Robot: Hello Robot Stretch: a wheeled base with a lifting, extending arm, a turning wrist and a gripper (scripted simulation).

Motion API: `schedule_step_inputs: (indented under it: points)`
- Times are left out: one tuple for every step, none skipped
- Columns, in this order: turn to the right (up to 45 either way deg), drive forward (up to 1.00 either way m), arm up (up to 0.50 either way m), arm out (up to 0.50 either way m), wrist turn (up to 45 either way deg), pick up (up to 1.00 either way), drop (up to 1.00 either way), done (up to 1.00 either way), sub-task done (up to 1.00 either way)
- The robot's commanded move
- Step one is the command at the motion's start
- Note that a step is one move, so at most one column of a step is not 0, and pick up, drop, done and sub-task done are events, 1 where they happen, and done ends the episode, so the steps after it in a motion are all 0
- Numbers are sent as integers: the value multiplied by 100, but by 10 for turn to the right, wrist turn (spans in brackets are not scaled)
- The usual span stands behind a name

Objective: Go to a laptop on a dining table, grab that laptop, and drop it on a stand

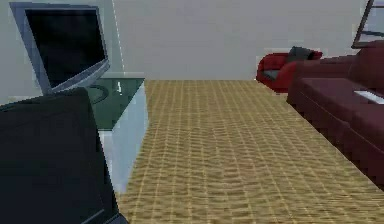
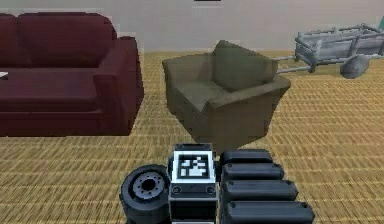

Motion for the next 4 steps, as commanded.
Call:
schedule_step_inputs:
  points:
    - [0, 100, 0, 0, 0, 0, 0, 0, 0]
    - [-30, 0, 0, 0, 0, 0, 0, 0, 0]
    - [0, 90, 0, 0, 0, 0, 0, 0, 0]
    - [30, 0, 0, 0, 0, 0, 0, 0, 0]
